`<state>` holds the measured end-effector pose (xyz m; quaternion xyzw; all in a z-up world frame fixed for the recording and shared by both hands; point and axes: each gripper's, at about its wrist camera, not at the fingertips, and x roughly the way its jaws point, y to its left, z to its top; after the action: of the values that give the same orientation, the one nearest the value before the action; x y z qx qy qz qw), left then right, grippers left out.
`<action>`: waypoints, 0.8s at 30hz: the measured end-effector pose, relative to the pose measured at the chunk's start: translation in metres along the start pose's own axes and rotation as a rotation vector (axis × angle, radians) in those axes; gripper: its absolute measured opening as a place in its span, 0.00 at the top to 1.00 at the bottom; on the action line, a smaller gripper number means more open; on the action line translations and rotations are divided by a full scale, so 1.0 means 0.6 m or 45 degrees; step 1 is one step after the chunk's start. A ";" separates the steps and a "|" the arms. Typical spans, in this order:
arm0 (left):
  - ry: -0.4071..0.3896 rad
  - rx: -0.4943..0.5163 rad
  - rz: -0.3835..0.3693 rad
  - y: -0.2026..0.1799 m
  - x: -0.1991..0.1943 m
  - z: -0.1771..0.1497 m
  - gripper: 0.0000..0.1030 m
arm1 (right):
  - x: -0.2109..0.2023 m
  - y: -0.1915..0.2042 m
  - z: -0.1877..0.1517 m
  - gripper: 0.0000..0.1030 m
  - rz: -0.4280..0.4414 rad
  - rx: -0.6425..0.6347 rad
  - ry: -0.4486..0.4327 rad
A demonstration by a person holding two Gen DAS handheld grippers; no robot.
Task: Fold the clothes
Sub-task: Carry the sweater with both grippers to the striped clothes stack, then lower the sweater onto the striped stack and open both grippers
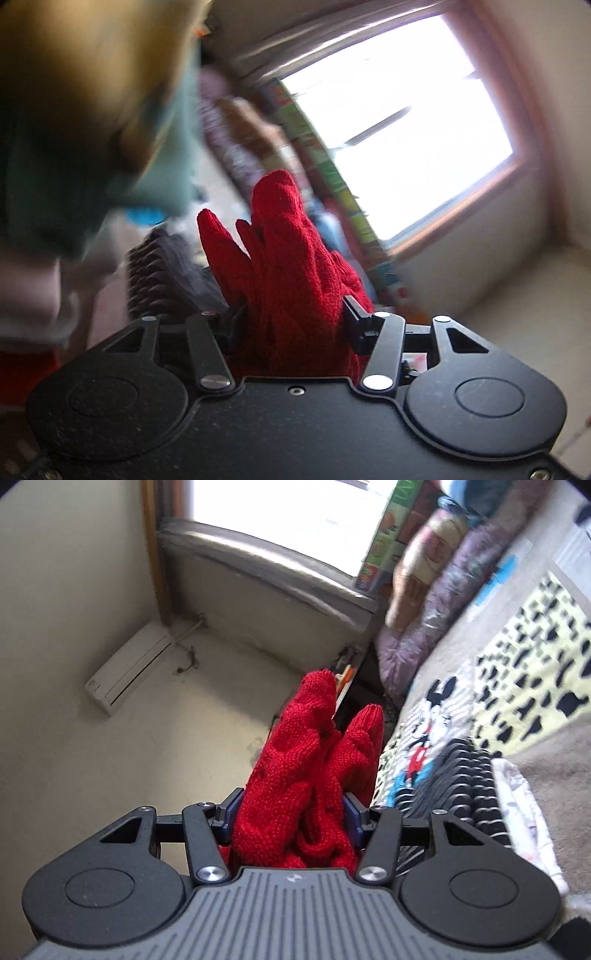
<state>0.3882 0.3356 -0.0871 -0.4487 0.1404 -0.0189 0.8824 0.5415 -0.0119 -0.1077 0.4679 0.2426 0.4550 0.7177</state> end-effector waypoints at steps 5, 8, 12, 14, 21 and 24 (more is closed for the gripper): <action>0.023 -0.086 0.171 0.049 0.034 -0.035 0.49 | 0.027 -0.093 -0.023 0.49 -0.333 0.058 0.081; 0.037 -0.062 0.185 0.040 0.034 -0.032 0.45 | 0.027 -0.087 -0.025 0.48 -0.332 0.040 0.081; 0.019 -0.022 0.202 0.018 0.011 -0.030 0.31 | 0.017 -0.050 -0.017 0.42 -0.380 -0.028 0.061; 0.000 0.021 0.214 0.001 -0.011 -0.033 0.27 | 0.002 -0.023 -0.011 0.42 -0.404 -0.084 0.016; 0.016 0.179 0.210 -0.050 -0.087 -0.059 0.19 | -0.068 0.057 -0.013 0.30 -0.464 -0.226 0.012; 0.026 0.220 0.211 -0.069 -0.134 -0.078 0.13 | -0.106 0.091 -0.036 0.24 -0.501 -0.264 0.049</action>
<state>0.3024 0.2871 -0.0618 -0.3575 0.1838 0.0377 0.9149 0.4716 -0.0501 -0.0734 0.3266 0.2949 0.3375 0.8321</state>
